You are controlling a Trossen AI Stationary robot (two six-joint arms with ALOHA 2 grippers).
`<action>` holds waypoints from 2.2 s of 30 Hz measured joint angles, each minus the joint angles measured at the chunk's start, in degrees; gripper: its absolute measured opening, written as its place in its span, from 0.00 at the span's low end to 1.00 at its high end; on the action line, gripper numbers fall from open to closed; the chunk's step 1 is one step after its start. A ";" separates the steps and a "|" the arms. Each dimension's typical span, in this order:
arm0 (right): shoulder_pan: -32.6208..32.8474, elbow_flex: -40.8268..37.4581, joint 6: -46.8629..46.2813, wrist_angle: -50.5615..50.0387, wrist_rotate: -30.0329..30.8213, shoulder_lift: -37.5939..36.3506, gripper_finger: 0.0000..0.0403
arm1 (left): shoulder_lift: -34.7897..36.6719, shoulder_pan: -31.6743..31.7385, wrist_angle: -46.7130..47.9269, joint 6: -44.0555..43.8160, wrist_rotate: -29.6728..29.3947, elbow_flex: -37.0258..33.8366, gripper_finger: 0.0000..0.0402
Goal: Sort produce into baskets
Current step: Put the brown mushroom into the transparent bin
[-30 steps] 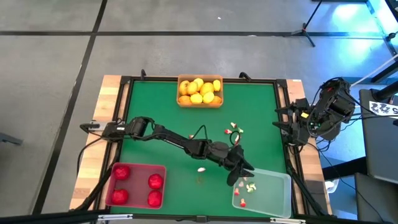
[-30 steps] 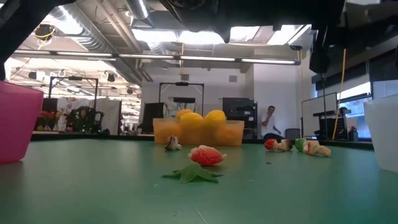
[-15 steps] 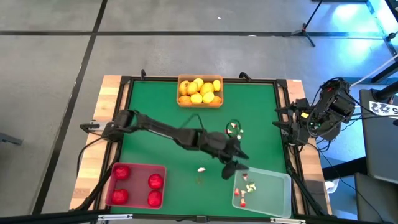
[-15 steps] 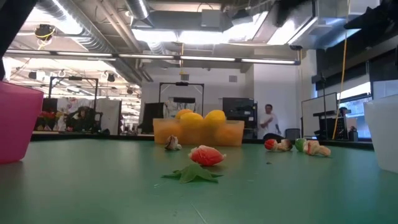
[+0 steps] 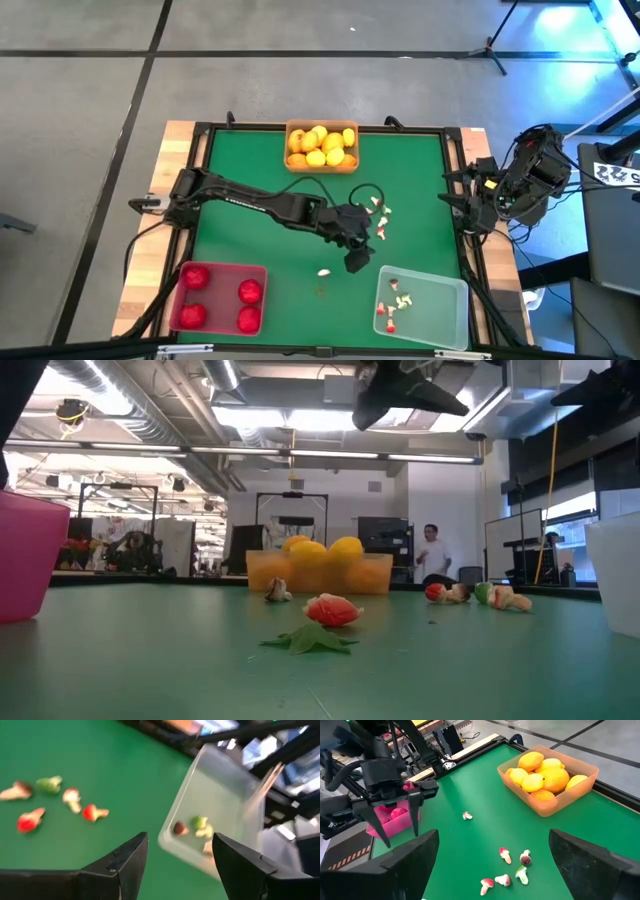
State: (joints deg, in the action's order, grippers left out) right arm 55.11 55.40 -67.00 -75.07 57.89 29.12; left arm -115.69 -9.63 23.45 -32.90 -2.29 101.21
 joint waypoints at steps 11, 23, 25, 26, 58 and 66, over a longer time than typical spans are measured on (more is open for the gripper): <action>-0.01 0.00 1.01 -0.02 0.04 -0.01 0.93 | 8.56 -1.39 10.88 9.34 -15.31 -2.29 0.54; -0.01 0.00 1.34 -0.03 1.21 -0.02 0.93 | 25.91 -6.35 1.79 0.07 -26.07 -29.33 0.54; 0.00 0.00 1.49 -0.05 1.25 -0.02 0.93 | 28.38 -7.26 -1.93 -1.77 -27.24 -34.05 0.54; 0.00 0.00 1.51 -0.05 1.27 -0.02 0.93 | 29.51 -7.68 -3.68 -2.73 -28.07 -36.47 0.54; 0.00 0.00 1.31 0.00 1.62 -0.04 0.93 | 19.11 -5.00 -49.36 -9.34 -43.21 -64.47 0.54; -0.01 0.00 1.29 -0.05 1.32 -0.04 0.93 | 10.50 -7.18 -54.94 -15.68 -45.72 -64.46 0.54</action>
State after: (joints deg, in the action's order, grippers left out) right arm 55.10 55.40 -65.71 -75.11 59.21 29.08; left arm -105.18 -16.81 -31.48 -48.58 -48.01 36.75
